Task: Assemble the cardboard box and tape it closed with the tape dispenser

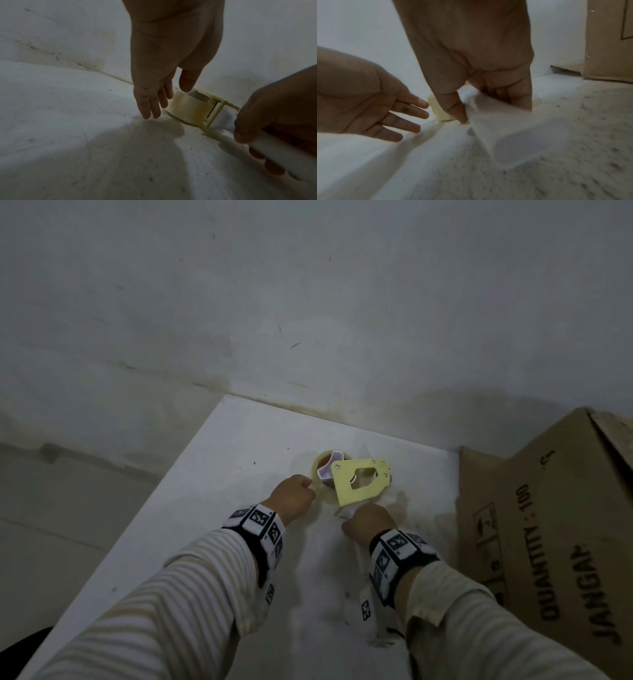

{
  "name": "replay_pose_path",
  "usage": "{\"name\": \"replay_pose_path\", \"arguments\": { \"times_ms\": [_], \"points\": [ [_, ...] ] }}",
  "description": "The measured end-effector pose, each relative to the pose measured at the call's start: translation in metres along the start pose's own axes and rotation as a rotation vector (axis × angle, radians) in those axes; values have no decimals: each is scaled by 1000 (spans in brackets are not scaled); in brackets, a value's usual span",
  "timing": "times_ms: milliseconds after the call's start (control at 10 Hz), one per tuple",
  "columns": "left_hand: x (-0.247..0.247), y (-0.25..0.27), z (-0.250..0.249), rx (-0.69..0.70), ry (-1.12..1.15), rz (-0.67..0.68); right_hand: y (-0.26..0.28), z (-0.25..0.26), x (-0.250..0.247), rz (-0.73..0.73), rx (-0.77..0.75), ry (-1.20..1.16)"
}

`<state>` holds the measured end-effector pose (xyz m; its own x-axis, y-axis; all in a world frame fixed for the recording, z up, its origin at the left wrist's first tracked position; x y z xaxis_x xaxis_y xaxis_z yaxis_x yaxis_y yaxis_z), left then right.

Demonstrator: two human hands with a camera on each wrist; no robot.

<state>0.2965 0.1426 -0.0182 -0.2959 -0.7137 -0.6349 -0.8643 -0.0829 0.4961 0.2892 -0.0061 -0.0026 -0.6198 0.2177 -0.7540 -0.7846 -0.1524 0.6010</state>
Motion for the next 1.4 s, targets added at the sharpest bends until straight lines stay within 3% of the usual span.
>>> {"name": "replay_pose_path", "arguments": {
  "times_ms": [200,300,400,500,700,900,1100,1400],
  "points": [
    [-18,-1,-3,3,-35,-17,13,5,-42,-116,22,-139],
    [-31,4,-14,54,-66,-25,39,9,-79,-139,110,-414],
    [-41,12,-27,59,72,-35,61,11,-119,-129,104,-526],
    [-48,24,-48,24,297,13,95,17,-167,-122,49,-445],
    [-47,46,-108,112,683,154,153,1,-226,-123,-88,-409],
    [-23,85,-165,204,1134,417,200,-40,-246,-70,-145,-521],
    [4,129,-205,289,1237,352,236,-91,-248,-34,-177,-573],
    [41,182,-251,282,1176,255,287,-157,-256,-274,-297,-380]
  ]
}}
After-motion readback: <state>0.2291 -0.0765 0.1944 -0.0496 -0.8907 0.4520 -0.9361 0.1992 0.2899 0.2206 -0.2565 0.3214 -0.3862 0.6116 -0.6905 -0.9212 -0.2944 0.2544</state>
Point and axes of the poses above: each hand's wrist, its own y-axis away from the middle knuckle, its own x-axis out of the palm, z = x × y, the point moved 1 cm from there along -y, towards the middle knuckle, and after that the axes turned 11 degrees about -y, right-handed, at the moved point
